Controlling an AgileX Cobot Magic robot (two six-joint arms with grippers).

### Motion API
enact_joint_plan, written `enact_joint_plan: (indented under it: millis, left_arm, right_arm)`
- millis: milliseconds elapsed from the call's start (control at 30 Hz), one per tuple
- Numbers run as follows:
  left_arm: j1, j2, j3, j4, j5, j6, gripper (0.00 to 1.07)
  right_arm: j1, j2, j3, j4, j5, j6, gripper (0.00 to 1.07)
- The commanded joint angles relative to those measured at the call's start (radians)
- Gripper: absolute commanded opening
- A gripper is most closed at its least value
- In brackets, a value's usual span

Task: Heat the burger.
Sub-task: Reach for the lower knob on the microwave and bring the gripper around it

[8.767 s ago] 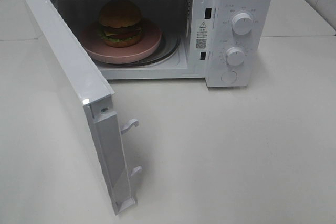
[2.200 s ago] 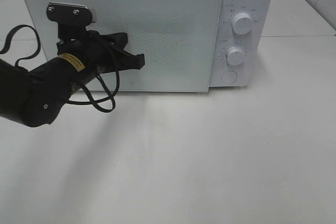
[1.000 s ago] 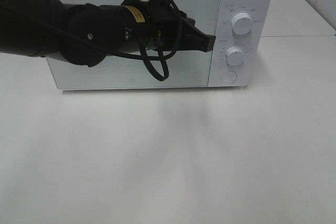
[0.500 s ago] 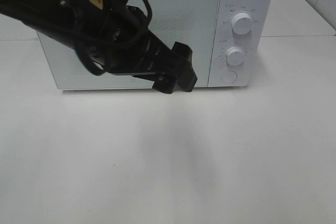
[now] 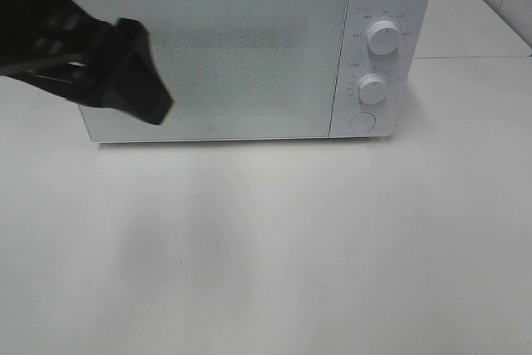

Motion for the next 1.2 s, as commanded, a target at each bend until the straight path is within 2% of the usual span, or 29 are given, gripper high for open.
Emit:
enact_joint_plan:
  millis: [33,67,100,133,200,233,267,300,333,367,400,433,467,500,533,600,633,700,733,767,800,867,900,967,1000,1067,1200]
  left_arm:
    - [0.054,-0.045,-0.007,0.004,0.087,0.005,1.05]
    - [0.109,-0.086,-0.007,0.010,0.151,0.037,1.05]
    - [0.109,-0.086,-0.007,0.010,0.151,0.037,1.05]
    - [0.168,-0.125,-0.004,0.011,0.207,0.070,1.05]
    - [0.200,-0.140,-0.001,0.011,0.228,0.076,1.05]
    - [0.288,-0.182,0.013,0.009,0.269,0.093,1.05]
    - [0.336,-0.200,0.021,0.009,0.281,0.097,1.05]
    - [0.336,-0.200,0.021,0.009,0.281,0.097,1.05]
    - [0.429,-0.241,0.041,0.013,0.305,0.113,1.05]
    - [0.484,-0.266,0.055,0.016,0.307,0.125,1.05]
    - [0.484,-0.266,0.055,0.016,0.307,0.125,1.05]
    - [0.583,-0.315,0.089,0.019,0.306,0.154,1.05]
    - [0.634,-0.340,0.110,0.019,0.306,0.166,1.05]
    - [0.634,-0.340,0.110,0.019,0.306,0.166,1.05]
    - [0.710,-0.388,0.160,0.011,0.306,0.187,1.05]
    - [0.729,-0.413,0.187,0.001,0.306,0.195,1.05]
    - [0.750,-0.485,0.268,-0.017,0.301,0.203,1.05]
    - [0.751,-0.527,0.303,-0.022,0.293,0.202,1.05]
    - [0.751,-0.611,0.388,-0.034,0.268,0.202,1.05]
    - [0.751,-0.660,0.428,-0.039,0.256,0.202,1.05]
    - [0.751,-0.660,0.428,-0.039,0.256,0.202,1.05]
    - [0.751,-0.869,0.544,-0.038,0.234,0.197,1.05]
    - [0.751,-0.869,0.544,-0.038,0.234,0.197,1.05]
    - [0.751,-1.028,0.594,-0.025,0.231,0.196,1.05]
    - [0.751,-1.028,0.594,-0.025,0.231,0.196,1.05]
    - [0.751,-1.170,0.593,-0.012,0.209,0.198,1.05]
    - [0.751,-1.288,0.596,0.001,0.198,0.198,1.05]
  right_arm:
    - [-0.004,-0.030,0.003,-0.003,-0.001,0.003,0.59]
    - [-0.004,-0.030,0.003,-0.003,-0.001,0.003,0.59]
    - [-0.004,-0.030,0.003,-0.003,-0.001,0.003,0.59]
    - [-0.004,-0.030,0.003,-0.003,-0.001,0.003,0.59]
    - [-0.004,-0.030,0.003,-0.003,-0.001,0.003,0.59]
    - [-0.004,-0.030,0.003,-0.003,-0.001,0.003,0.59]
    - [-0.004,-0.030,0.003,-0.003,-0.001,0.003,0.59]
    - [-0.004,-0.030,0.003,-0.003,-0.001,0.003,0.59]
    - [-0.004,-0.030,0.003,-0.003,-0.001,0.003,0.59]
    - [-0.004,-0.030,0.003,-0.003,-0.001,0.003,0.59]
    - [-0.004,-0.030,0.003,-0.003,-0.001,0.003,0.59]
    - [-0.004,-0.030,0.003,-0.003,-0.001,0.003,0.59]
    - [-0.004,-0.030,0.003,-0.003,-0.001,0.003,0.59]
    - [-0.004,-0.030,0.003,-0.003,-0.001,0.003,0.59]
    - [-0.004,-0.030,0.003,-0.003,-0.001,0.003,0.59]
    - [-0.004,-0.030,0.003,-0.003,-0.001,0.003,0.59]
    - [-0.004,-0.030,0.003,-0.003,-0.001,0.003,0.59]
    - [-0.004,-0.030,0.003,-0.003,-0.001,0.003,0.59]
    - [-0.004,-0.030,0.003,-0.003,-0.001,0.003,0.59]
    - [-0.004,-0.030,0.003,-0.003,-0.001,0.003,0.59]
    - [-0.004,-0.030,0.003,-0.003,-0.001,0.003,0.59]
    - [-0.004,-0.030,0.003,-0.003,-0.001,0.003,0.59]
    - [-0.004,-0.030,0.003,-0.003,-0.001,0.003,0.59]
    - [-0.004,-0.030,0.003,-0.003,-0.001,0.003,0.59]
    - [-0.004,-0.030,0.003,-0.003,-0.001,0.003,0.59]
    - [-0.004,-0.030,0.003,-0.003,-0.001,0.003,0.59]
    - [-0.004,-0.030,0.003,-0.003,-0.001,0.003,0.59]
